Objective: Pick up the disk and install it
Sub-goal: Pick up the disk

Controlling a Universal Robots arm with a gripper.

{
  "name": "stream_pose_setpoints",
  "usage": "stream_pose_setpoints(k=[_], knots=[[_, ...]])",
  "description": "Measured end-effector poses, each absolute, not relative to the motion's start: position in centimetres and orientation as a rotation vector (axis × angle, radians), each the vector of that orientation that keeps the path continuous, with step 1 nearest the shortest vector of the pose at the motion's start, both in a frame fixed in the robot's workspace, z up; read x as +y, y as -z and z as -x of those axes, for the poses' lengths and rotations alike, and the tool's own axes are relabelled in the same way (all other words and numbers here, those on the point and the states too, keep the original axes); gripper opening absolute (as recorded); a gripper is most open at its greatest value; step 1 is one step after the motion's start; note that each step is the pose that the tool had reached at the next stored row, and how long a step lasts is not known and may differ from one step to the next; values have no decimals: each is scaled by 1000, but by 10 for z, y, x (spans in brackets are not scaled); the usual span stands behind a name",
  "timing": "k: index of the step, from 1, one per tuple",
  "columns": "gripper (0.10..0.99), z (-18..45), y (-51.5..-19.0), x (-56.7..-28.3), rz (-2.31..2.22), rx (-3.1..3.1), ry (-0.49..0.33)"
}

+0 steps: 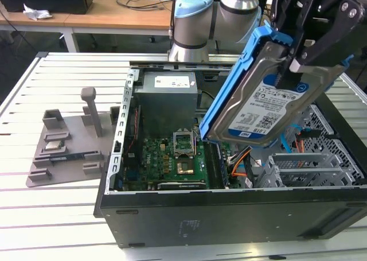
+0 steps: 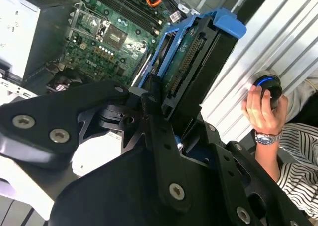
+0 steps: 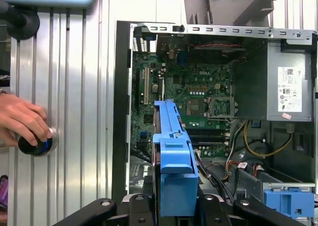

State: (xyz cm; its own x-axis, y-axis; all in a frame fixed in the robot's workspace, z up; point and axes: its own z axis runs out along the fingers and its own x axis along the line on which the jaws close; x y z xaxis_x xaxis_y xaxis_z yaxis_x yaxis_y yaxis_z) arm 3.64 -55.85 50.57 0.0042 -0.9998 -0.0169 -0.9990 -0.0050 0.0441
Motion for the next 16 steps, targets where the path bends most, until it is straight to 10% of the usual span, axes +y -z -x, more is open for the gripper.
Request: stream_pose_setpoints(k=[16], knots=[[365, -52, -506, -564, -2212, -2202, 68]])
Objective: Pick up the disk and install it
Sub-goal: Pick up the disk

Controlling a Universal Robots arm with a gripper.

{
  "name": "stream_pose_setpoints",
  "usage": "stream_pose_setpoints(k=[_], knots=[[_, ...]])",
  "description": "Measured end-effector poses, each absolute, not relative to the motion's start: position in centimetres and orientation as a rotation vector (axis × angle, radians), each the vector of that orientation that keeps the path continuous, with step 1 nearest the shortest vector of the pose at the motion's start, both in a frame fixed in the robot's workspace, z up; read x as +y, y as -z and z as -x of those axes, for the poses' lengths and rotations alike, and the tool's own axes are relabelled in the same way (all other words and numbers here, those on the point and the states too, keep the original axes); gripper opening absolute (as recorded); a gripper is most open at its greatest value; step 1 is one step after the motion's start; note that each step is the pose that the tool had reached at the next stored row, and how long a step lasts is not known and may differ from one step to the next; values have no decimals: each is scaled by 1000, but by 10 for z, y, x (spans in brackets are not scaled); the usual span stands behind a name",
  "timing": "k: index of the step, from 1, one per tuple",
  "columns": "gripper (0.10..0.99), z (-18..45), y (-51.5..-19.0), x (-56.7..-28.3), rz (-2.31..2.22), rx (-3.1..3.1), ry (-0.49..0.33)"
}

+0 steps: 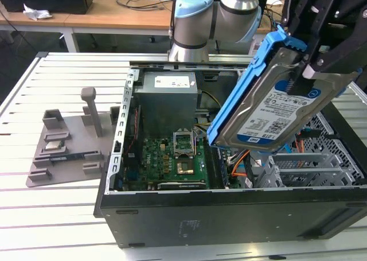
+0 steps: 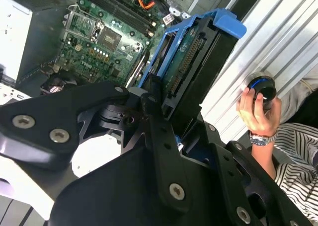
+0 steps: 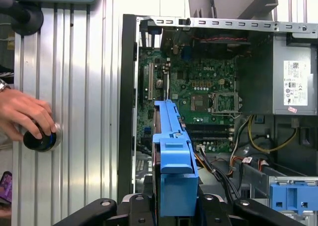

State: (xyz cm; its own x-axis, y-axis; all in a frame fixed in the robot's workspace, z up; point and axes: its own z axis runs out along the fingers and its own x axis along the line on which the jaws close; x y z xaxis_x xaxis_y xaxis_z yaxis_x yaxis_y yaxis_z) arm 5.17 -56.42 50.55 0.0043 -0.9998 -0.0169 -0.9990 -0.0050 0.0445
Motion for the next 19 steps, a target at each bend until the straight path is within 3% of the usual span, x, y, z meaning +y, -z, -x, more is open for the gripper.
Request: stream_pose_setpoints(k=[19], knots=[[365, -110, -506, -564, -2211, -2201, 68]])
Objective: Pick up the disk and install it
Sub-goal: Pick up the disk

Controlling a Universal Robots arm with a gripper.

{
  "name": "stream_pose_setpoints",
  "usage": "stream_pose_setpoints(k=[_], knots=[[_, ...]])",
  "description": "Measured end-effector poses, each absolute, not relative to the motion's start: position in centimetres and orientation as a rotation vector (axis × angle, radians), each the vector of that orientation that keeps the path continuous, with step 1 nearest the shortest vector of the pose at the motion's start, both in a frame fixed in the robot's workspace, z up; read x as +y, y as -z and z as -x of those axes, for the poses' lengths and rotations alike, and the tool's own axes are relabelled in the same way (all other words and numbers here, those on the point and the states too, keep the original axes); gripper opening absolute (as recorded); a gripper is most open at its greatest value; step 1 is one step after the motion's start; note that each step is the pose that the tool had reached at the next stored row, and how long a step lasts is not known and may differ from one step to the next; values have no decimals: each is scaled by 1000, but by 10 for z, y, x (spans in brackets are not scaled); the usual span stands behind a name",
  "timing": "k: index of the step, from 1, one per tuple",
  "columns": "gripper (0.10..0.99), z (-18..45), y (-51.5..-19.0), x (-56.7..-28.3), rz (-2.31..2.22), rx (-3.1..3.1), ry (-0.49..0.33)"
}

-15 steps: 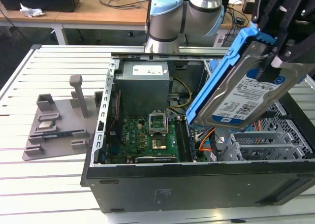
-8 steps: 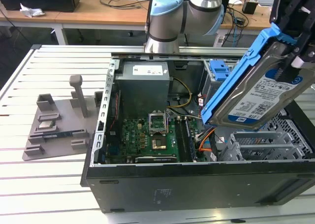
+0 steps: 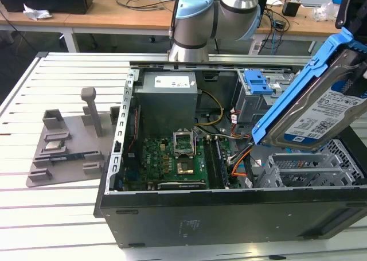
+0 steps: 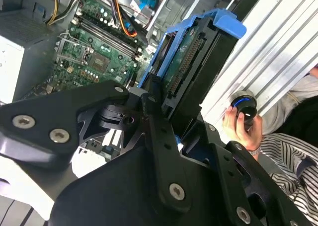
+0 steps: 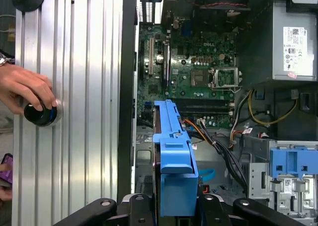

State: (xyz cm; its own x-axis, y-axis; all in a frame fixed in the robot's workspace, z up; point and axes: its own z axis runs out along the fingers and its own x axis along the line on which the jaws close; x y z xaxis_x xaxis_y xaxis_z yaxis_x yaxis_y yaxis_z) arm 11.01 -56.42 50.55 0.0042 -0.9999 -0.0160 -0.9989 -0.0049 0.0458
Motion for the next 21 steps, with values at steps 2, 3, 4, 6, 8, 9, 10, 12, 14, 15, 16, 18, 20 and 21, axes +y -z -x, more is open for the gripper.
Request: stream_pose_setpoints(k=[2, 3, 4, 6, 8, 9, 10, 12, 14, 15, 16, 18, 20, 21], knots=[[365, -113, -506, -564, -2211, -2201, 68], [365, -116, -505, -564, -2211, -2201, 68], [365, -119, -506, -564, -2211, -2201, 68], [365, -122, -506, -564, -2211, -2201, 68], [365, -128, -506, -564, -2211, -2201, 68], [365, -131, -505, -564, -2211, -2201, 68], [365, -132, -506, -564, -2211, -2201, 68], [365, -139, -505, -564, -2211, -2200, 68], [365, -147, -506, -564, -2210, -2200, 68], [365, -149, -506, -564, -2210, -2200, 68], [365, -150, -506, -564, -2210, -2200, 68], [365, -154, -506, -564, -2210, -2200, 68], [365, -161, -506, -564, -2210, -2200, 68], [365, -164, -506, -564, -2210, -2200, 68]])
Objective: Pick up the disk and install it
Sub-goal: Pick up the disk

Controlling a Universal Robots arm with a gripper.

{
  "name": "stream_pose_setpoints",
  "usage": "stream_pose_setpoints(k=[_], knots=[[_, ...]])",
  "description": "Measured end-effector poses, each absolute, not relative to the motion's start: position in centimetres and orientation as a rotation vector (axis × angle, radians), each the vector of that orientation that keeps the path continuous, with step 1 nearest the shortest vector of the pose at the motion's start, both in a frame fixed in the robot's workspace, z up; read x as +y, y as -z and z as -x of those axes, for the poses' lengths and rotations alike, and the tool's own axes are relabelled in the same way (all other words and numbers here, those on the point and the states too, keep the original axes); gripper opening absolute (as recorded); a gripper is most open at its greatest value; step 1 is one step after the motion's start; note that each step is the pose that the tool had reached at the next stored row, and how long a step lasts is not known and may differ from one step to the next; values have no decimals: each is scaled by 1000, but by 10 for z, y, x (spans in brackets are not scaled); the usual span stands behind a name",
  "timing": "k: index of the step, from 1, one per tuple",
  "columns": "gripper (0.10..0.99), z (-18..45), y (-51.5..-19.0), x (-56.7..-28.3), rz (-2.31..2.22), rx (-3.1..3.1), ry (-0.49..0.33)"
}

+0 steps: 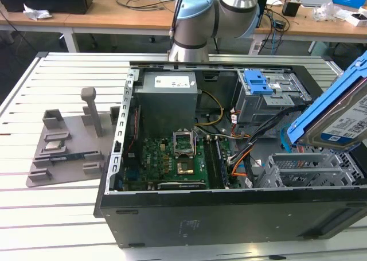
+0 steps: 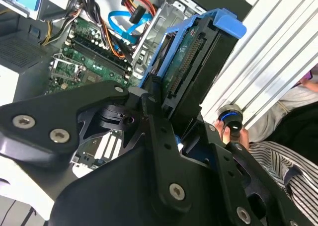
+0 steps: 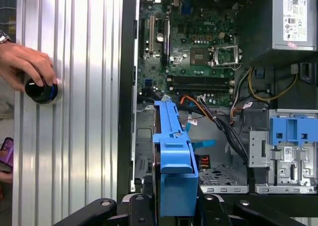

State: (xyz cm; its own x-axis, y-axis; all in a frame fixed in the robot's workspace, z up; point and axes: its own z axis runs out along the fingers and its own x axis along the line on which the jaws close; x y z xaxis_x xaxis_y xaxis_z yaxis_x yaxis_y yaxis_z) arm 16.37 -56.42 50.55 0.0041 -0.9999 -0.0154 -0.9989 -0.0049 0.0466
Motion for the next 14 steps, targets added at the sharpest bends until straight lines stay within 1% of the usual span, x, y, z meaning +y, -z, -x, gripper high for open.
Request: stream_pose_setpoints(k=[14], knots=[[365, -214, -505, -564, -2208, -2199, 70]])
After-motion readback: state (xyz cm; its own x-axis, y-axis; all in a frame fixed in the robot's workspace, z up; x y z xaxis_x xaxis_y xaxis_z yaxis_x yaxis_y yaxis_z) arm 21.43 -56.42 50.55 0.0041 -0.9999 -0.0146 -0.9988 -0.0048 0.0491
